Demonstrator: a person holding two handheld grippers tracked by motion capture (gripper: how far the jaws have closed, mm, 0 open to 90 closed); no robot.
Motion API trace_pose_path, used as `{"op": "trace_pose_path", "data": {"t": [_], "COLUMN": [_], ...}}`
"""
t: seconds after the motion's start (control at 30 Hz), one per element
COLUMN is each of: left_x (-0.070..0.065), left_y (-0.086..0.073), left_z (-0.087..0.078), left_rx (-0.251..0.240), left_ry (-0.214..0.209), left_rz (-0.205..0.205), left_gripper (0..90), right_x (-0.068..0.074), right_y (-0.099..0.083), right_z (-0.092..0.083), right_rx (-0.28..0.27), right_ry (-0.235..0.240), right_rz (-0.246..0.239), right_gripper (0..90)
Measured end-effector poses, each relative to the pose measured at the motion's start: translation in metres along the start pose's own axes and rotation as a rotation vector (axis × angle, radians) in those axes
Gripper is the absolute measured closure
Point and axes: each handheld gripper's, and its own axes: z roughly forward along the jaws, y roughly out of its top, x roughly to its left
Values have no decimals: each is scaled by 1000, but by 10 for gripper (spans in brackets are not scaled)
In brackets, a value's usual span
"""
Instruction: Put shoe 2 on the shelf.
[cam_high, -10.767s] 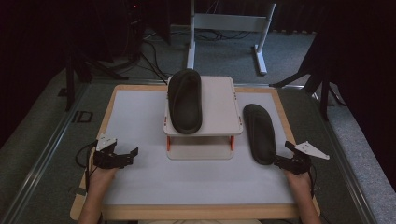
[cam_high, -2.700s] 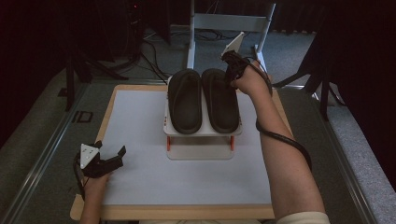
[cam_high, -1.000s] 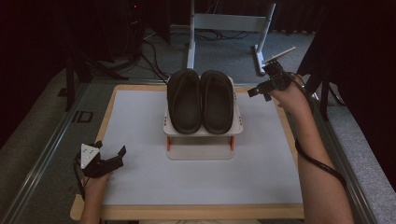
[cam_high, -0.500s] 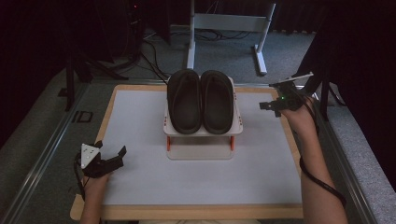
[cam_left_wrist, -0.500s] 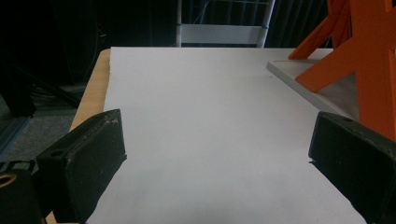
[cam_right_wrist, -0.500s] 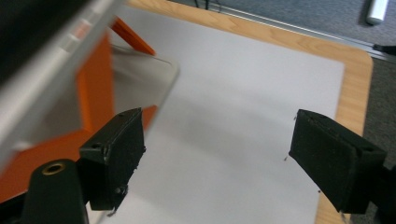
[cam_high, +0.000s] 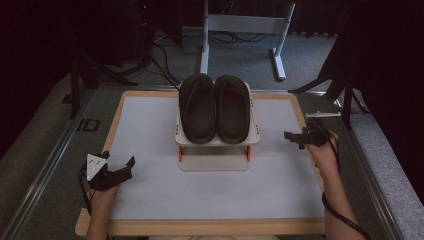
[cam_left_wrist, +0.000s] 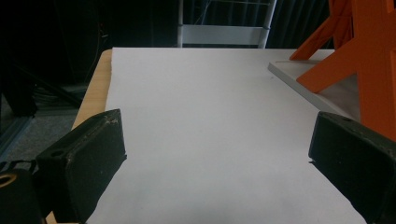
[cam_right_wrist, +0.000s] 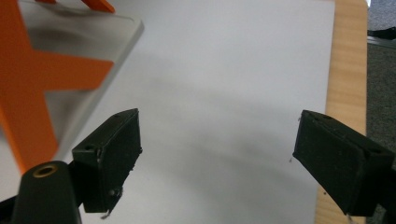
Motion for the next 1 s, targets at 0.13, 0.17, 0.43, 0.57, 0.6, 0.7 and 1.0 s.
{"op": "trace_pose_path", "data": {"t": [0.13, 0.17, 0.43, 0.57, 0.6, 0.7, 1.0], "left_x": [0, 0, 0, 0, 0, 1, 0], "left_y": [0, 0, 0, 0, 0, 0, 0], "left_z": [0, 0, 0, 0, 0, 0, 0], "left_rx": [-1, -1, -2, -2, -1, -1, -2], "left_ry": [0, 0, 0, -2, -2, -2, -2], "left_rz": [0, 1, -1, -1, -2, -3, -1], "left_gripper": [33, 33, 34, 33, 34, 33, 33], "right_x": [-2, -2, -6, -7, -7, -7, -10], "right_y": [-19, -23, -49, -61, -64, -74, -91], "right_z": [8, 10, 18, 18, 17, 16, 7], "right_rx": [-5, -12, -18, -33, -42, -59, -107], "right_ry": [3, 6, -27, -70, -79, -127, -166], "right_rz": [-12, -18, 6, 7, 11, 7, 5], "right_gripper": [140, 140, 136, 130, 125, 122, 122]}}
